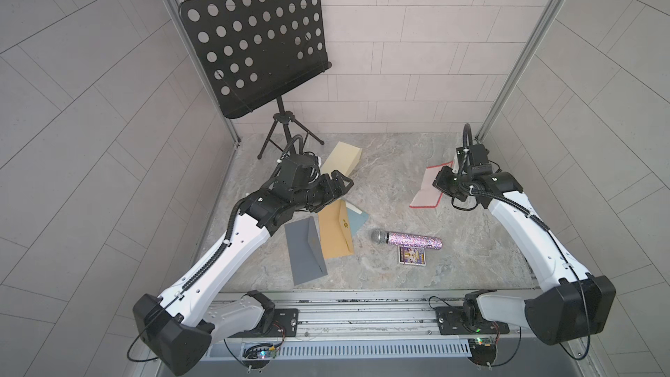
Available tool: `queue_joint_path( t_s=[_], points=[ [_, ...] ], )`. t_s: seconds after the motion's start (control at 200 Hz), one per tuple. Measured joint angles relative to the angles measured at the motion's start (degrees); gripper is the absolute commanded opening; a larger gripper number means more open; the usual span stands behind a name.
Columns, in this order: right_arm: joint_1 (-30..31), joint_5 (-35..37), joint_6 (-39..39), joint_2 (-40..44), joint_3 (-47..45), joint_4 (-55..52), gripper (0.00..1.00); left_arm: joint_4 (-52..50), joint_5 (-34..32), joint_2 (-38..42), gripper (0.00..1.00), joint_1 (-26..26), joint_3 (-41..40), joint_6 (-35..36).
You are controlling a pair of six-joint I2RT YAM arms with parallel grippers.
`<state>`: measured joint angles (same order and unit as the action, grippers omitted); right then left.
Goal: Take the letter paper out of the envelope
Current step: Place the letter paper at the center of the board.
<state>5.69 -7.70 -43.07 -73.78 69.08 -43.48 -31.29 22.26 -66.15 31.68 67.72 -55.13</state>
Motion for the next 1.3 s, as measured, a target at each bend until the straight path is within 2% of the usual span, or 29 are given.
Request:
queue_joint_path(
  t_s=[0.195,0.435,1.02,1.301],
  points=[
    [-4.13,7.08,-0.48,-3.45,-4.13,-2.03,0.0,-2.75,0.57,0.98,0.87,0.0,-0.42,2.34],
    [-12.72,9.35,-5.73,-3.26,-14.47,-1.97,0.0,-3.34,1.73,0.98,0.86,0.22,-0.42,4.24],
    [-14.88,9.81,-11.52,-4.33,-23.52,0.79,0.0,-4.17,1.68,0.92,0.84,1.03,-0.28,5.6],
    [-15.13,7.96,-11.45,-12.26,-21.18,3.72,0.0,-4.13,1.9,0.24,0.84,1.03,-0.28,5.05]
  ],
)
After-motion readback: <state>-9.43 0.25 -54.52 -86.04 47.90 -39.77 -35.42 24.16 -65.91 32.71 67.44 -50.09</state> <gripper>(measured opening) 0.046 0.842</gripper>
